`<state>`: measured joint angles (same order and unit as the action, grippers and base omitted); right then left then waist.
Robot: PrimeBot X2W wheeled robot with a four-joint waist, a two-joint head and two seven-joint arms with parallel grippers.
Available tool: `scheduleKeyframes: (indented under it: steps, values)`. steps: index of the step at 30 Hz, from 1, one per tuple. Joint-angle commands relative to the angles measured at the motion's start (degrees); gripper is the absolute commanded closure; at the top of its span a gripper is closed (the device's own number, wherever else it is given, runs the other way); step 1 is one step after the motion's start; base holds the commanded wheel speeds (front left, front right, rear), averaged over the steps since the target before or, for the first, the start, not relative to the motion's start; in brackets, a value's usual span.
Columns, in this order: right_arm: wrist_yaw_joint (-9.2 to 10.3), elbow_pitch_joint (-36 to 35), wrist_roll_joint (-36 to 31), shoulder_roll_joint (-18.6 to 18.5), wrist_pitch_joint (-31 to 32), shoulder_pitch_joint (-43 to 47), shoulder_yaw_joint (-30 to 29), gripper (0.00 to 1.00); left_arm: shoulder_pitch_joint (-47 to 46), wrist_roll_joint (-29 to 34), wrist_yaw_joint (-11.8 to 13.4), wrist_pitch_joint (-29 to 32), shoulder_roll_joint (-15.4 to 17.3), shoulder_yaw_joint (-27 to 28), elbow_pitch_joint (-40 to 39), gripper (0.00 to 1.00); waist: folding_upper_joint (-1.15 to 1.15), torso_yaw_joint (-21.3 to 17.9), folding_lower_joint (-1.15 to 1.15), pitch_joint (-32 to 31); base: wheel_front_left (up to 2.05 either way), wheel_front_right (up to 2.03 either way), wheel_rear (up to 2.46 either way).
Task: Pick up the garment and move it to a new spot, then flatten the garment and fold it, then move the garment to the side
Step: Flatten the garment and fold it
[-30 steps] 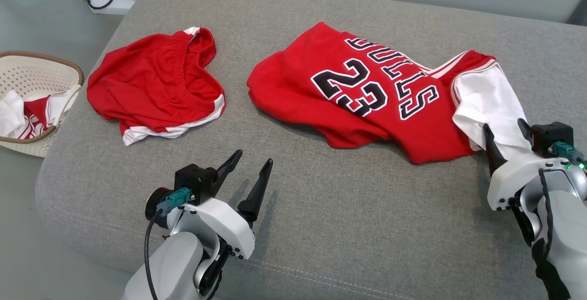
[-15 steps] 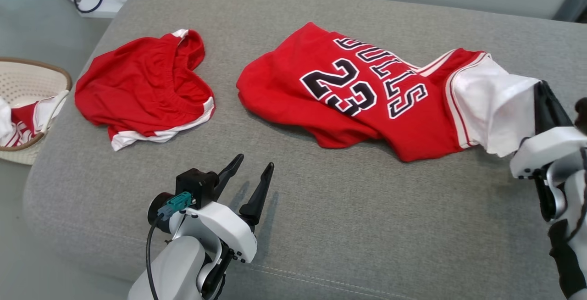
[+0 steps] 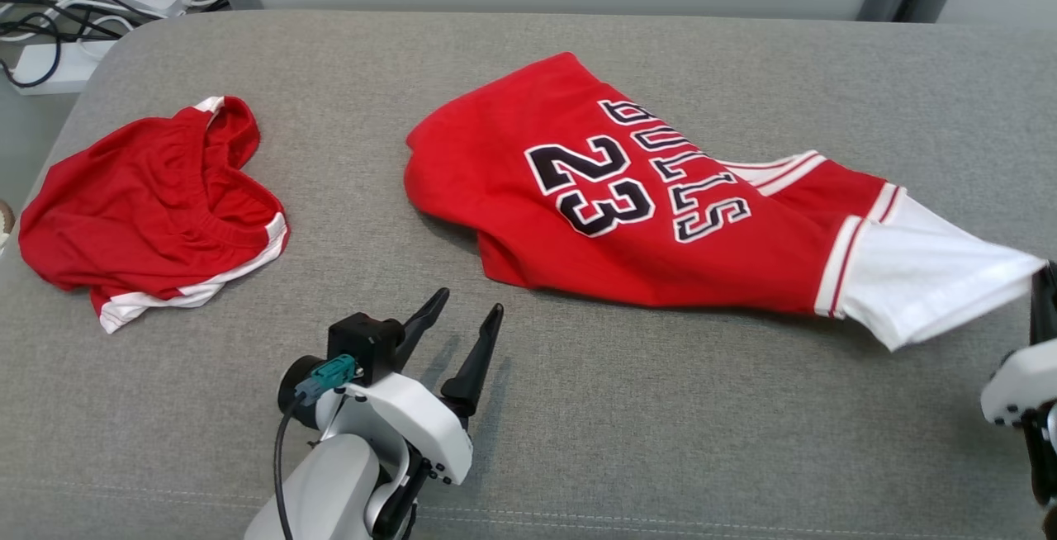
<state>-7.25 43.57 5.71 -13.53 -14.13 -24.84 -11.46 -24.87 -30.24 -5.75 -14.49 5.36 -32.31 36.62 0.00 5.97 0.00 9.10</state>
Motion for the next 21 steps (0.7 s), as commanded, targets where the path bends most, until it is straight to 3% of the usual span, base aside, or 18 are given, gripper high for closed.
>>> scheduleKeyframes:
  steps: [1,5,6,7,13,16,21]
  values:
    - [-0.24,-0.9,0.4,-1.2,-0.1,1.5,0.3,1.00,-1.0,0.6,-0.4,-0.5,0.6,2.0,-0.9,0.00,0.00,-0.4,0.00,0.0,0.00,0.00,0.00]
    - [-0.24,-0.5,0.9,-1.3,0.7,4.0,-0.6,1.00,-0.9,0.8,-0.6,-0.5,0.2,2.0,-0.6,0.00,0.00,-0.6,0.00,-0.1,0.00,0.00,0.00]
    - [-0.24,-0.3,1.3,-1.3,1.1,4.9,-0.7,0.77,-0.9,0.9,-0.6,-0.5,0.1,2.0,-0.5,0.00,0.00,-0.6,0.00,-0.1,0.00,0.00,0.00]
    - [-0.24,-0.3,1.6,-1.3,1.5,5.7,-1.0,0.00,-0.8,1.0,-0.7,-0.5,0.0,2.0,-0.4,0.00,0.00,-0.7,0.00,-0.1,0.00,0.00,0.00]
    - [-0.24,-2.4,1.3,-2.5,2.2,9.1,-4.9,0.00,-1.0,1.2,-1.1,-0.5,-0.4,1.9,1.0,0.00,0.00,-1.4,0.00,-0.1,0.00,0.00,0.00]
    - [-0.24,-4.8,0.4,-1.4,2.2,9.5,-5.4,0.00,-1.7,1.9,-1.2,-0.5,-0.6,0.8,2.7,0.00,0.00,-1.9,0.00,-0.1,0.00,0.00,0.00]
    - [-0.24,-10.1,1.2,2.5,2.2,7.7,1.1,0.00,-5.0,2.6,-1.4,-0.1,-1.0,-1.0,7.1,0.00,0.00,-3.4,0.00,0.6,0.00,0.00,0.00]
